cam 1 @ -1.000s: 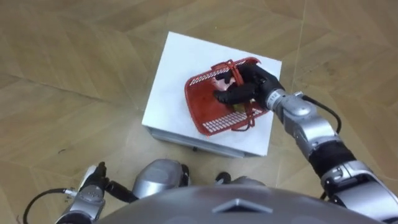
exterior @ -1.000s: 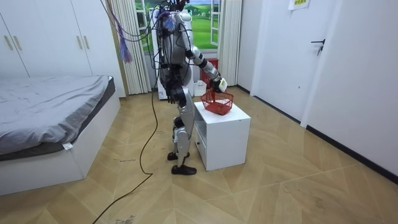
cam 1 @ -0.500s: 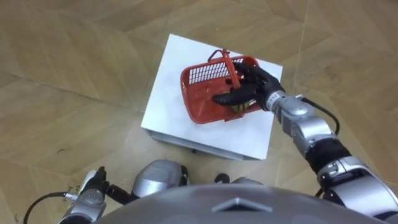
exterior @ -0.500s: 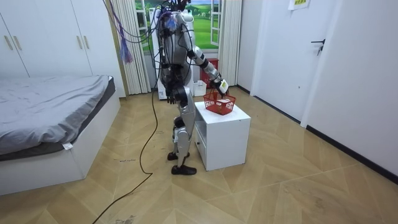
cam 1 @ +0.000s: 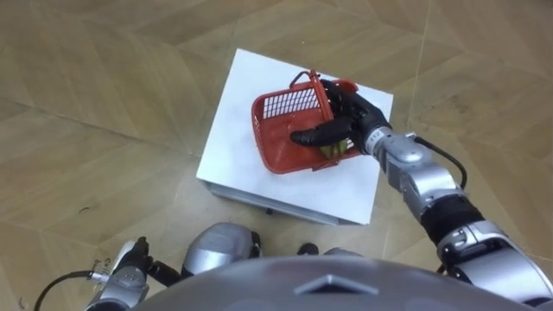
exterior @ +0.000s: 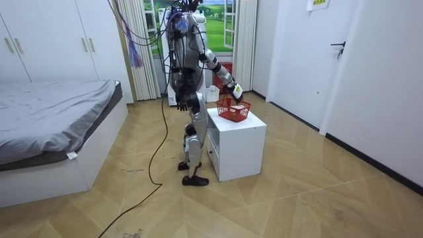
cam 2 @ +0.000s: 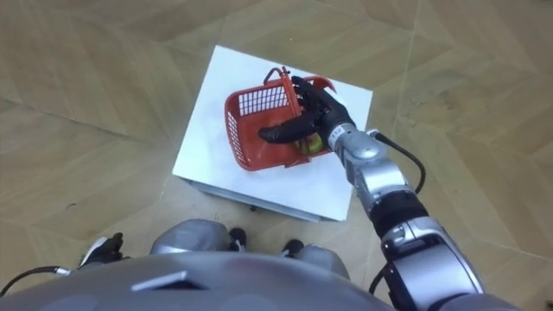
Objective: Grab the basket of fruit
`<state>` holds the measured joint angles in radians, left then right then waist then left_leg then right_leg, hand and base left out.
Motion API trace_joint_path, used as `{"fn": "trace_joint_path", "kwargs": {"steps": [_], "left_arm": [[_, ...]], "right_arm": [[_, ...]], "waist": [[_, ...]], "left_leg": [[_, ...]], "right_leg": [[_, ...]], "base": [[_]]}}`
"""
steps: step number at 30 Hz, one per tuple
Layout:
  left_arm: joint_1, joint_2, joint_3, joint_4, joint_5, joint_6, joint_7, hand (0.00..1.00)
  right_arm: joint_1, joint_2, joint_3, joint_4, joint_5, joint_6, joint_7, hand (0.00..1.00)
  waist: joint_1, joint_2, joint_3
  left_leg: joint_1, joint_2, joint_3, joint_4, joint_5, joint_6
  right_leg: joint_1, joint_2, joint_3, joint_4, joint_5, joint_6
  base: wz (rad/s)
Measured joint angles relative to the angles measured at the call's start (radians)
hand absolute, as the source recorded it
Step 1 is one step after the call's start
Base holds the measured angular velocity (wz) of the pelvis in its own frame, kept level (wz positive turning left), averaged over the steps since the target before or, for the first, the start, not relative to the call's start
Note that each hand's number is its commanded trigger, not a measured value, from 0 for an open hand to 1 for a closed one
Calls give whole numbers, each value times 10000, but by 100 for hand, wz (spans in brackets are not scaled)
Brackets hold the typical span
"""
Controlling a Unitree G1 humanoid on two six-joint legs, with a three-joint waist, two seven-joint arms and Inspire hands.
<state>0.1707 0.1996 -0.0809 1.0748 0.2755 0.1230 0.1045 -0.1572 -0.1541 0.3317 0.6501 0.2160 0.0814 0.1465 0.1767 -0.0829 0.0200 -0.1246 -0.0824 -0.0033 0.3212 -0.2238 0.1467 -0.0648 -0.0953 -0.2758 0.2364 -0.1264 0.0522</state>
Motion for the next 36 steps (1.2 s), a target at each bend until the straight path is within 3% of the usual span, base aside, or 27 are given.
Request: {"fn": "trace_joint_path", "kwargs": {"steps": [2, 4, 14, 19, 23, 28, 34, 36], "left_arm": [[-4, 3, 11, 16, 5, 7, 0, 0], [3, 7, 136, 15, 33, 8, 0, 0], [191, -168, 468, 10, 19, -26, 16, 0], [172, -165, 503, 24, 12, -140, 41, 0], [229, -173, 530, 30, 17, -149, 19, 0], [477, -245, 821, 12, 29, -190, 135, 0], [622, -247, 1075, -96, 20, -201, 229, 0], [631, -223, 1195, -117, 13, -204, 253, 0]], "right_arm": [[195, -71, -1, -296, -268, 0, 67, 0], [514, -125, -57, -812, -334, -6, 58, 0], [1201, -385, -515, -2647, -384, -166, -247, 0], [1413, -534, -936, -3759, -333, -229, -211, 0], [1835, -764, -1318, -4886, -318, -331, 8, 0], [2169, -888, -1977, -5166, -284, -390, 91, 0], [2538, -931, -2852, -5313, -196, -416, -153, 0], [2624, -931, -2915, -4634, -287, -714, -286, 0]], "waist": [[-84, 18, -14], [-94, -18, -80], [-638, -19, -100], [-879, 63, -65], [-1029, 183, -145], [-1159, 362, -252], [-1479, 401, -247], [-1542, 383, -239]], "left_leg": [[134, 1, -2, -88, -7, -7], [234, 7, 76, -190, -7, -8], [763, 83, 521, -501, -7, -17], [1003, 96, 581, -541, -7, -16], [1109, 88, 611, -669, -6, -17], [1446, 141, 847, -1063, -4, -25], [1577, 183, 917, -1164, 21, -68], [1700, 181, 952, -1243, 16, -78]], "right_leg": [[129, 20, 73, -40, -1, 1], [179, 57, 297, -159, 0, 2], [389, 129, 826, -163, 1, 5], [563, 137, 801, -204, 1, 5], [698, 154, 845, -413, 15, 27], [860, 243, 1150, -528, 33, 55], [874, 293, 1245, -590, 32, 53], [1022, 306, 1252, -743, 32, 54]], "base": [[0], [-12], [-14], [-3], [-1], [-15], [-4], [-5]]}}
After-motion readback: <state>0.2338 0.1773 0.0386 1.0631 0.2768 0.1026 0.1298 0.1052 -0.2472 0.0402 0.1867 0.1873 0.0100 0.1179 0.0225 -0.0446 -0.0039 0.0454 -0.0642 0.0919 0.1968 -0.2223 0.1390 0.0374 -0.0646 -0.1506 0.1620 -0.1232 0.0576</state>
